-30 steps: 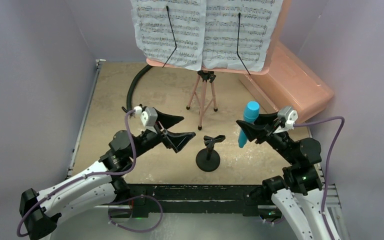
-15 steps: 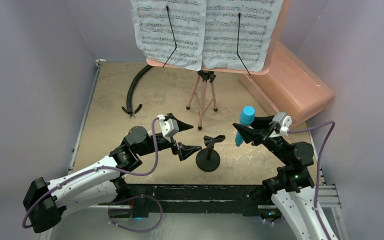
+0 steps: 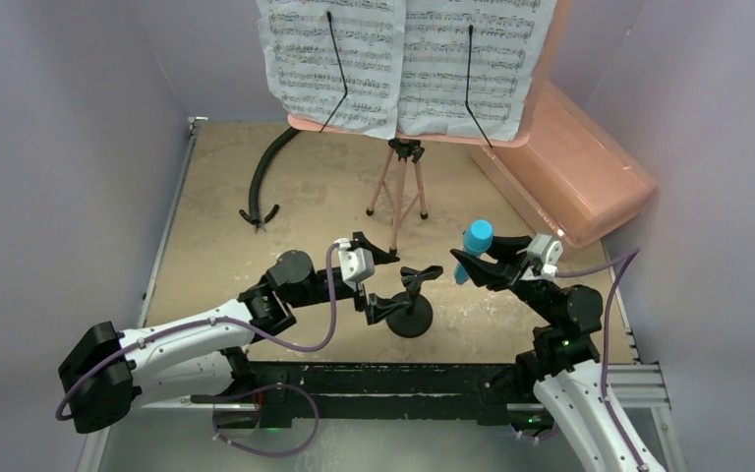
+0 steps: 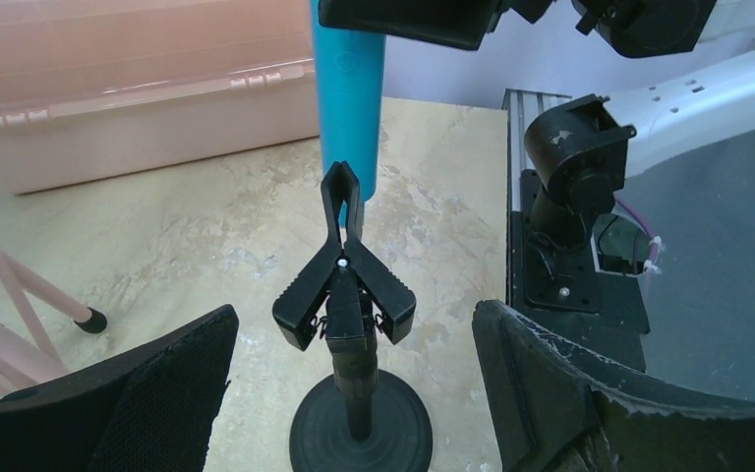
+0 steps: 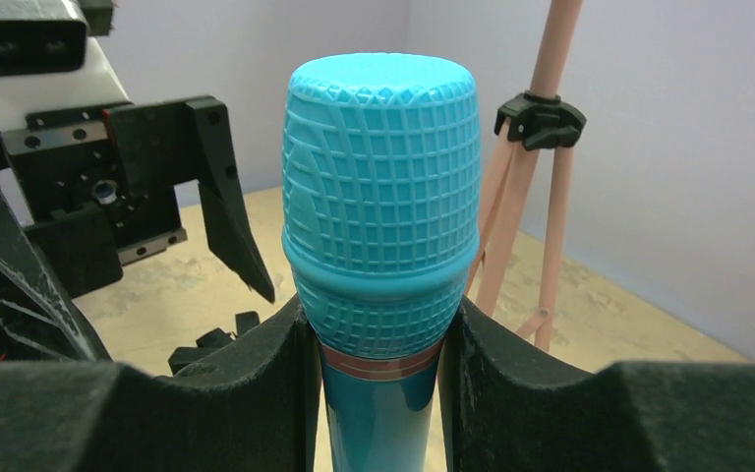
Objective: Set up the instrument practice props
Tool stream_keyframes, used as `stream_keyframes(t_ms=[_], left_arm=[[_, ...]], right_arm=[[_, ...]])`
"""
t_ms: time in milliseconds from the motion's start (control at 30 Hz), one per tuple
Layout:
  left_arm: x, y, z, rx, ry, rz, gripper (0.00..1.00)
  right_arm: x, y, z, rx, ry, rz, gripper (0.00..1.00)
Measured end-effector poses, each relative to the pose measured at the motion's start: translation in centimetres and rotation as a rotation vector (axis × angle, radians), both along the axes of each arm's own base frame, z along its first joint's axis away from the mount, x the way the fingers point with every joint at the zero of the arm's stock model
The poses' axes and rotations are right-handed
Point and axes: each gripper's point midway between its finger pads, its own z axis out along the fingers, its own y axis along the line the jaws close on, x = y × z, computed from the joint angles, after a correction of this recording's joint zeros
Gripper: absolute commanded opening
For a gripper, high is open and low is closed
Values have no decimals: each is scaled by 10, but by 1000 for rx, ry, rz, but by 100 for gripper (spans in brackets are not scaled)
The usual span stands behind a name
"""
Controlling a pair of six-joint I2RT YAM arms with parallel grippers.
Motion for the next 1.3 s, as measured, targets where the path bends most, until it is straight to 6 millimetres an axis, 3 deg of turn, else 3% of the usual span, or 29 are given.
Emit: stream_keyframes(t_ms=[267, 667, 1167, 1200, 1233, 1267, 1300], left_arm=[[6, -8, -13, 31, -17, 27, 88], [19, -16, -14, 35, -70, 60, 83], [21, -27, -12, 73, -95, 25, 73], [21, -28, -13, 80, -95, 22, 67], [21, -28, -14, 85, -97, 19, 49], [20, -28, -15, 92, -102, 15, 14], [20, -29, -16, 102, -101, 10, 0]], right_arm=[[-8, 7, 11, 1, -78, 61, 0], [-13, 13, 16, 20, -101, 116, 0], [-14, 19, 15, 46, -78, 172, 0], [-15, 19, 16, 47, -78, 173, 0], [-15, 19, 16, 48, -78, 173, 0], [-15, 18, 16, 48, -79, 173, 0], [-15, 19, 16, 48, -79, 174, 0]])
